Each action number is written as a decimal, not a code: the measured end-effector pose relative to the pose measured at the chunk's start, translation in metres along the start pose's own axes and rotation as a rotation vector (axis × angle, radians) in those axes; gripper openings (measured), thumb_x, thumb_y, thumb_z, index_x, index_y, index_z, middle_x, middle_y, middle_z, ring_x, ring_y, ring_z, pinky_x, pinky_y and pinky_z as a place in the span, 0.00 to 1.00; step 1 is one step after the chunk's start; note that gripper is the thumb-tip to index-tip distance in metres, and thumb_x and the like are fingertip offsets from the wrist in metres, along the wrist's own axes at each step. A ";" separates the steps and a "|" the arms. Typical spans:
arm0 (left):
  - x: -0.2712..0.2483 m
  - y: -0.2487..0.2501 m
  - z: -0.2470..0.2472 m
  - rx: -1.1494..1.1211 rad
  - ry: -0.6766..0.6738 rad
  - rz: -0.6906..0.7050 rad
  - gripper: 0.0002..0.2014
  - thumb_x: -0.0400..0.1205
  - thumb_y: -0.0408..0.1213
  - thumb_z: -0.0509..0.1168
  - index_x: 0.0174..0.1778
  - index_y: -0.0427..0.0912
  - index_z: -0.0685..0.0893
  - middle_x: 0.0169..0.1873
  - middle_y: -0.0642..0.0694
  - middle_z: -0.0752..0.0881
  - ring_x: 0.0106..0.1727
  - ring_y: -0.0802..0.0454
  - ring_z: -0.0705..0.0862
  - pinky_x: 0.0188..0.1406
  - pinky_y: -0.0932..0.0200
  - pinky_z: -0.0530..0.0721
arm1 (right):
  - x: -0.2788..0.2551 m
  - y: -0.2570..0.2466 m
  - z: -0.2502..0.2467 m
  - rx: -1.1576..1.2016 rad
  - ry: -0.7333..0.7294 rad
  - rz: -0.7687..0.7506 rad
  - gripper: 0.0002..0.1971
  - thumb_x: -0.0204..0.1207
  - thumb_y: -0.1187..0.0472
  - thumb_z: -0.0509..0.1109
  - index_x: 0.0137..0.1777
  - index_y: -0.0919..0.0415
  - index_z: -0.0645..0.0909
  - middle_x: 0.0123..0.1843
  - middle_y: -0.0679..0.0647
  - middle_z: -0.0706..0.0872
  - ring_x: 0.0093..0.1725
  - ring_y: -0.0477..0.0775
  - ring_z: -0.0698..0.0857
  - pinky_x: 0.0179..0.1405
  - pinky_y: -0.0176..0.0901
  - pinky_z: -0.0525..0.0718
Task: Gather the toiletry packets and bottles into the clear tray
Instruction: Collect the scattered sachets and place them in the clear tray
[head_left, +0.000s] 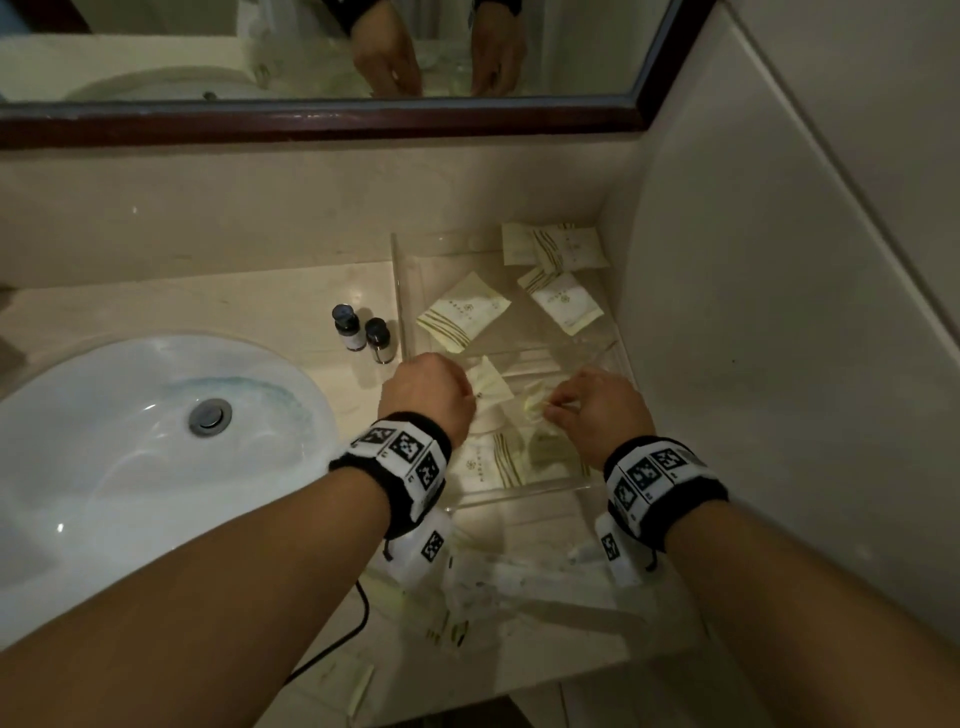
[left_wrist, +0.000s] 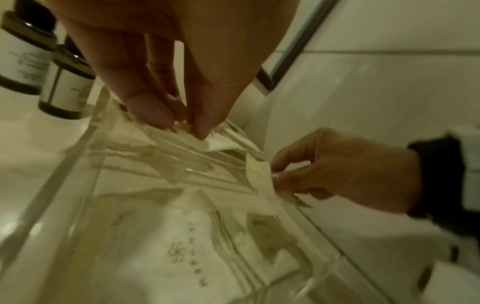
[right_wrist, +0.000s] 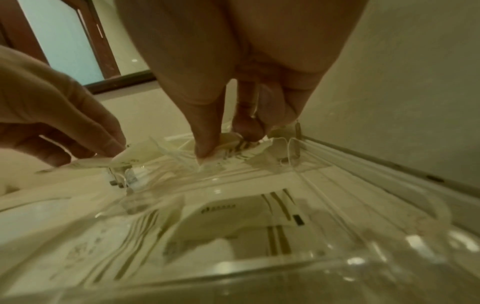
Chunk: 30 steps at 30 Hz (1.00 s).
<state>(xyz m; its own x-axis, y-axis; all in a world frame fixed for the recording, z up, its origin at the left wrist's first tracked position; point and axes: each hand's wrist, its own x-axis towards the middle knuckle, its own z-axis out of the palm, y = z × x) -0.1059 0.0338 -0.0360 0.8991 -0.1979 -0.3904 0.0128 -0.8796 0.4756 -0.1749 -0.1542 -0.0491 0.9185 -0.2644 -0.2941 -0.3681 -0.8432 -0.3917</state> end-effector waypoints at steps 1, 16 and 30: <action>0.000 0.000 0.004 0.049 0.002 0.031 0.07 0.80 0.40 0.69 0.45 0.48 0.93 0.48 0.44 0.90 0.51 0.41 0.88 0.42 0.57 0.78 | 0.001 -0.001 0.002 -0.013 -0.015 -0.001 0.08 0.76 0.52 0.73 0.49 0.53 0.91 0.54 0.51 0.84 0.54 0.54 0.83 0.51 0.46 0.81; 0.014 -0.009 0.029 0.416 -0.107 0.206 0.11 0.81 0.36 0.68 0.58 0.46 0.88 0.59 0.43 0.84 0.55 0.36 0.87 0.55 0.43 0.87 | 0.019 -0.011 0.029 -0.164 -0.159 -0.071 0.18 0.76 0.48 0.70 0.65 0.50 0.82 0.63 0.50 0.75 0.55 0.58 0.83 0.55 0.51 0.83; 0.041 0.031 -0.013 0.115 0.164 0.250 0.15 0.85 0.50 0.65 0.65 0.48 0.84 0.60 0.47 0.83 0.55 0.42 0.86 0.52 0.50 0.84 | 0.064 -0.013 -0.028 0.045 0.308 0.017 0.14 0.77 0.48 0.69 0.57 0.55 0.86 0.56 0.54 0.87 0.52 0.57 0.85 0.52 0.49 0.84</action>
<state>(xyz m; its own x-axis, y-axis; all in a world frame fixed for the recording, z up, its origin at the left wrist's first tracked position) -0.0630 0.0040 -0.0265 0.9269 -0.3498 -0.1364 -0.2583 -0.8578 0.4444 -0.1075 -0.1732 -0.0385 0.9103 -0.4132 -0.0256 -0.3834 -0.8179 -0.4291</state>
